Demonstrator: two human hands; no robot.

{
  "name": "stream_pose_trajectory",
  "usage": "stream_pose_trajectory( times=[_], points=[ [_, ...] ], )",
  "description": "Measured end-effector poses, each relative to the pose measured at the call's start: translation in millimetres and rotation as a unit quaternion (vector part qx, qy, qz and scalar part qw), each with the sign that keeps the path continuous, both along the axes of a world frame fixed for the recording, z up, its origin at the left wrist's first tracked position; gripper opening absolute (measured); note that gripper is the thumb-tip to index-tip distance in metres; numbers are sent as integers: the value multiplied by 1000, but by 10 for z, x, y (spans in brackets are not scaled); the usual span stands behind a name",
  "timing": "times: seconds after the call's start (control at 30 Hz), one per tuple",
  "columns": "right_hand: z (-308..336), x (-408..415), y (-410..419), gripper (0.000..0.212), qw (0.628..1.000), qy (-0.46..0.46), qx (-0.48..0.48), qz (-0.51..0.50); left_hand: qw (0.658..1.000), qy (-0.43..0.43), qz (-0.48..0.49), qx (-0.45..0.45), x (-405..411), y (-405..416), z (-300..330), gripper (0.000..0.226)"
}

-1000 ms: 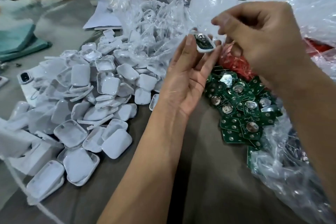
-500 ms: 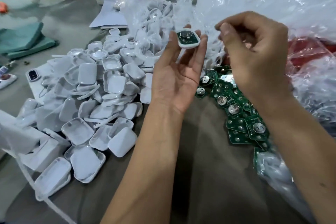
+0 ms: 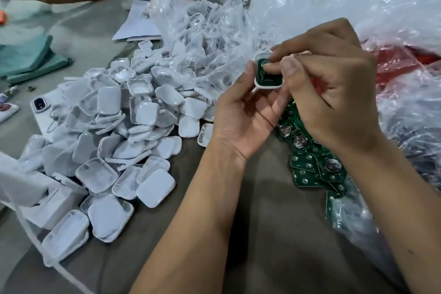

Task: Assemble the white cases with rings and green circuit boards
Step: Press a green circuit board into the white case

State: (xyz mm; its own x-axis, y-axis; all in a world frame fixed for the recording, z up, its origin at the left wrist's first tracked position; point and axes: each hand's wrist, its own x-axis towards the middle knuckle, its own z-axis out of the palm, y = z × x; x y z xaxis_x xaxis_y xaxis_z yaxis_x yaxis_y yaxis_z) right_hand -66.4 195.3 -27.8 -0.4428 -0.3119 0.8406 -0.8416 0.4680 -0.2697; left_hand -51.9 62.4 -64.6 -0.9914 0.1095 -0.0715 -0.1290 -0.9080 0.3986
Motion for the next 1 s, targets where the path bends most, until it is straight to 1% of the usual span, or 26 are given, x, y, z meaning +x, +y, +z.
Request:
stream_pose_trajectory(
  times=[0.1,0.2,0.33,0.57,0.67,0.77,0.8,0.87,0.9,1.0],
  points=[
    [-31,26,44,27,1000,29,-9,10,1000,11,-19,6,-5,2,-36,28],
    [-77,51,46,27,998,63,-21,18,998,49,-47,-13,11,4,-32,24],
    [-110,49,57,28,996,83,-32,27,994,81,-73,-18,13,0,-34,38],
    [-144,61,77,24,995,85,-49,20,991,100,-88,-32,-11,-4,-56,47],
    [-119,76,58,17,994,82,-68,0,990,107,-90,-20,-12,-5,-69,54],
    [-81,107,36,10,994,78,-72,-17,988,121,-94,-24,-15,2,-76,56],
    [-75,121,33,10,994,74,-71,-22,988,121,-92,-27,-15,3,-78,57],
    [-59,142,36,17,995,63,-73,-25,988,120,-90,-27,-19,6,-88,62],
    [-48,145,37,19,995,59,-74,-23,988,122,-91,-22,-20,4,-93,61],
    [-37,137,36,16,996,55,-70,-29,986,133,-99,6,-25,-7,-98,46]
  ],
)
